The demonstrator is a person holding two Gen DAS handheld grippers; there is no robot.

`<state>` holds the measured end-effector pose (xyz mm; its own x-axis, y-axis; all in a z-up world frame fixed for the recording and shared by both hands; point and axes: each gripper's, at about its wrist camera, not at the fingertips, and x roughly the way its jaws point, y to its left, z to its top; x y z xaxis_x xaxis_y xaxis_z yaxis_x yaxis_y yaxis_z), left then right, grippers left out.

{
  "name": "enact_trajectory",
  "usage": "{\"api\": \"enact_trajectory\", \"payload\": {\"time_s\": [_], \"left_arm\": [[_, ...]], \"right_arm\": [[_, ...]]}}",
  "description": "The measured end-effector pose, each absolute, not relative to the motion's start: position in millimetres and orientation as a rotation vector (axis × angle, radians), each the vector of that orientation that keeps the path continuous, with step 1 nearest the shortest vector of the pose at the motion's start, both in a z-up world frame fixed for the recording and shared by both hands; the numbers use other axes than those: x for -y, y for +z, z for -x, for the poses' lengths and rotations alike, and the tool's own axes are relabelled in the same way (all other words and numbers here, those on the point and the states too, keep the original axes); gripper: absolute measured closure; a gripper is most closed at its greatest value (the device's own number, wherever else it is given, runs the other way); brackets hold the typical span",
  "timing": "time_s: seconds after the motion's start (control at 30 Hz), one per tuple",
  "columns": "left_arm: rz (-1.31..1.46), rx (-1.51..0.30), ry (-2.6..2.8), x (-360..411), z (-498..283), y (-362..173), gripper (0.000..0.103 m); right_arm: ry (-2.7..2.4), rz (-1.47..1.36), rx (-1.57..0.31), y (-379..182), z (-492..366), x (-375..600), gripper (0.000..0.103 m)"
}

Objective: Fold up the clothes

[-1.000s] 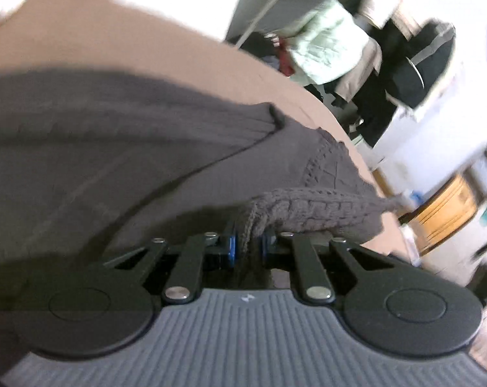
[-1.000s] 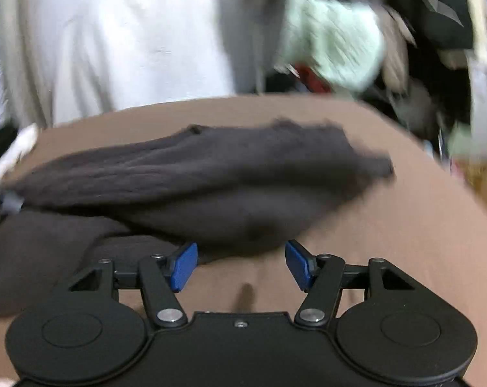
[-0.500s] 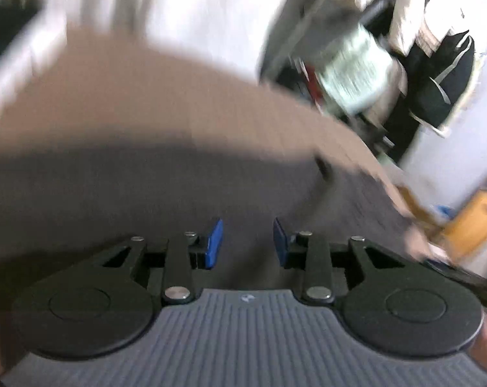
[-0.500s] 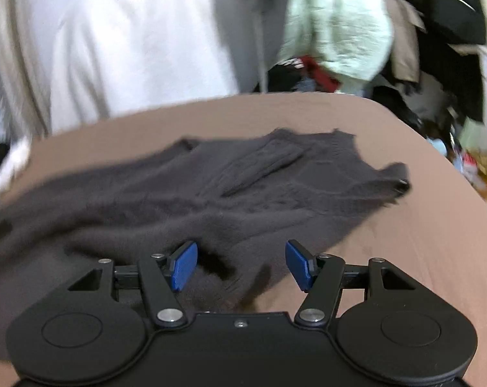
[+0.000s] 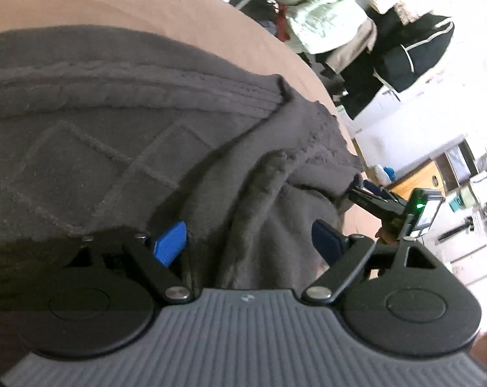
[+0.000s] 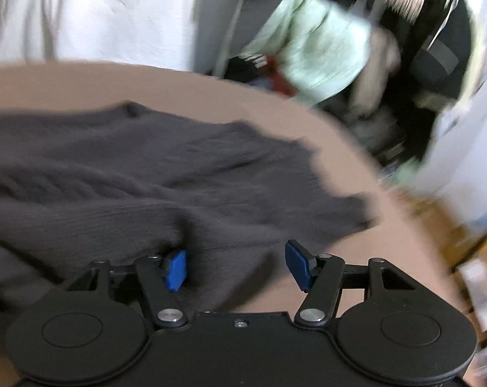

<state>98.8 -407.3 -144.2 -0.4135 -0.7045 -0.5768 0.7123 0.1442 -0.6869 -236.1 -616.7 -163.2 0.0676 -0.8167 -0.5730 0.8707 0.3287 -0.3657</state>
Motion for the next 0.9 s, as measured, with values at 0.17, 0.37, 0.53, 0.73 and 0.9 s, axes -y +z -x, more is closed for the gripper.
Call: {"api": "enact_trajectory", "payload": {"time_s": [0.17,0.37,0.53,0.73,0.9], "left_arm": [[-0.114,-1.223,-1.616,413.7,-85.6,-137.1,0.018],[-0.346,-1.18,-1.685,429.1,-51.7,-145.4,0.044],[-0.49,-1.09,-1.668,433.0,-32.1,-145.4,0.093],[-0.469,-0.958,-1.64,410.3,-39.2,-111.3,0.093],[-0.316,-0.805,-1.662,389.1,-64.4,-82.7,0.094]], "right_arm": [[-1.368,-0.292,-0.763,-169.0,286.1,605.2,0.029],[-1.346,-0.322,-0.77,-173.3,299.2,594.1,0.029],[-1.343,-0.305,-0.762,-175.3,293.4,597.0,0.027],[-1.357,-0.397,-0.697,-183.3,299.6,602.1,0.027],[-1.306,-0.399,-0.646,-180.8,305.9,600.6,0.027]]}}
